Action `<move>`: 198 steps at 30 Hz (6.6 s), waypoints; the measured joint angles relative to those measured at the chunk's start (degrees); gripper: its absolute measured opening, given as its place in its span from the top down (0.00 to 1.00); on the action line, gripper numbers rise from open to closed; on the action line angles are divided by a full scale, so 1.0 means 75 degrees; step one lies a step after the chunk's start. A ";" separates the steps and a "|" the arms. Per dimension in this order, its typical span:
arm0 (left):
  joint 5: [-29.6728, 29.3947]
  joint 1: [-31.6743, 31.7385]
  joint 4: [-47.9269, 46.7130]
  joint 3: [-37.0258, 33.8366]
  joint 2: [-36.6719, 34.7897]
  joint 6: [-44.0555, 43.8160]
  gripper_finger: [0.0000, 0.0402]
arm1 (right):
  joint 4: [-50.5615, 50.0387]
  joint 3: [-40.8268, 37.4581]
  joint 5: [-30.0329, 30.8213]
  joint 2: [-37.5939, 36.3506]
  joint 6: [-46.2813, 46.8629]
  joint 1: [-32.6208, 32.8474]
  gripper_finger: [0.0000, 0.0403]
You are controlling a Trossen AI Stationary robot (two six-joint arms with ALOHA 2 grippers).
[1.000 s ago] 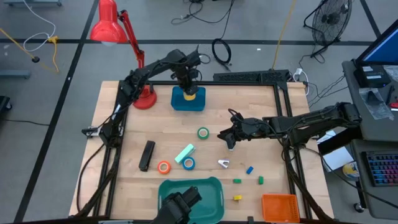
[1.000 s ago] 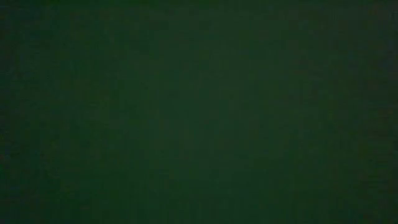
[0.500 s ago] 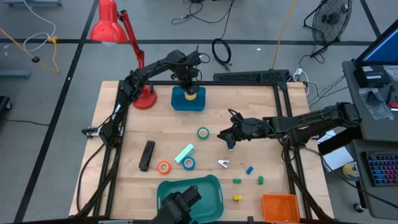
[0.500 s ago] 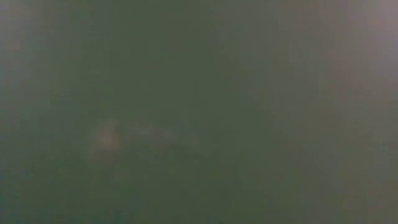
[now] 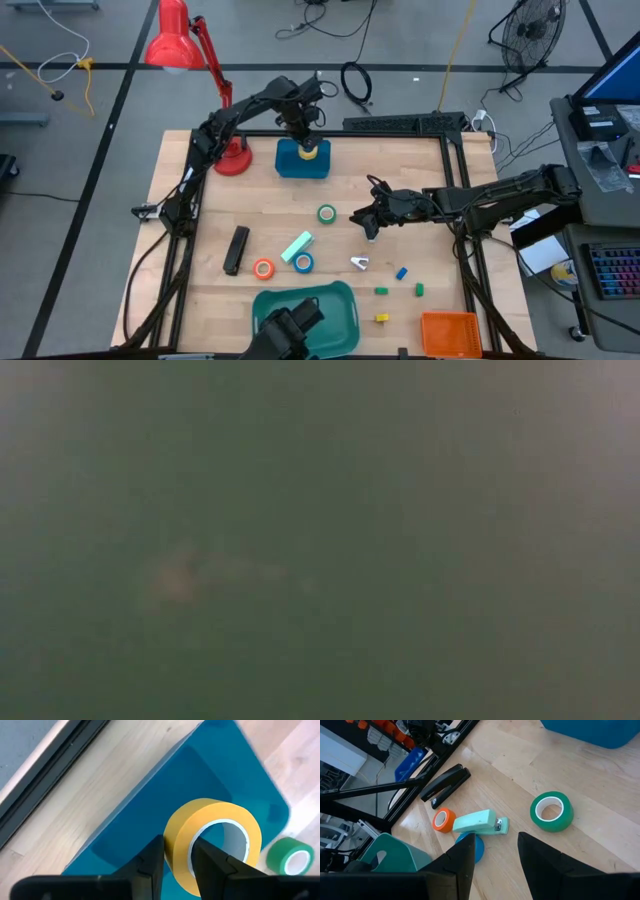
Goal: Pick and place Stapler, Stapler remover, tape
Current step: Put the yellow tape into the blue bin, then adjust the green bin
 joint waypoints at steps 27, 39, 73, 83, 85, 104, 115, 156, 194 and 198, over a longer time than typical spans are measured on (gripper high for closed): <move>-0.0472 -0.0006 -0.0114 0.0180 -0.0003 -0.0149 0.54 | 0.0003 0.0000 -0.0166 0.0000 0.0000 0.0003 0.65; -0.0511 -0.0058 -0.0265 0.0221 -0.1017 0.0073 0.60 | -0.0003 0.0000 -0.0189 0.0000 0.0055 0.0000 0.65; -0.3588 -0.7756 0.0017 -0.2979 -0.6040 -0.5498 0.99 | -0.1485 0.0000 0.0823 0.0619 0.4460 0.4173 1.00; -0.4008 -0.9150 0.1477 -0.4725 -0.6417 -0.7068 1.00 | 0.0244 0.0803 0.0006 0.2921 0.4512 0.4250 1.00; -0.4165 -0.9356 0.1420 -0.4739 -0.6407 -0.7223 1.00 | 0.0242 0.1247 -0.0174 0.3334 0.4355 0.4155 1.00; -0.5513 -1.0555 0.1293 -0.4727 -0.7061 -0.8239 1.00 | -0.0227 0.4943 -0.1542 0.5957 0.1878 0.2811 1.00; -0.6185 -1.1240 0.0549 -0.4727 -0.7058 -0.9458 1.00 | -0.0030 0.5187 -0.1575 0.6035 0.1648 0.2496 1.00; -0.5017 -1.2265 0.2902 -0.5225 -0.6980 -0.9574 1.00 | -0.0048 0.5176 -0.0908 0.5804 0.1594 0.2325 1.00; -0.0380 -1.4358 0.1410 -0.8860 -0.6985 -1.2989 1.00 | -0.0861 0.5179 0.0874 0.4395 0.0488 0.2302 1.00; -0.0211 -1.4500 0.1460 -0.8860 -0.6988 -1.2945 1.00 | -0.0860 0.5179 0.0874 0.4395 0.0460 0.2302 1.00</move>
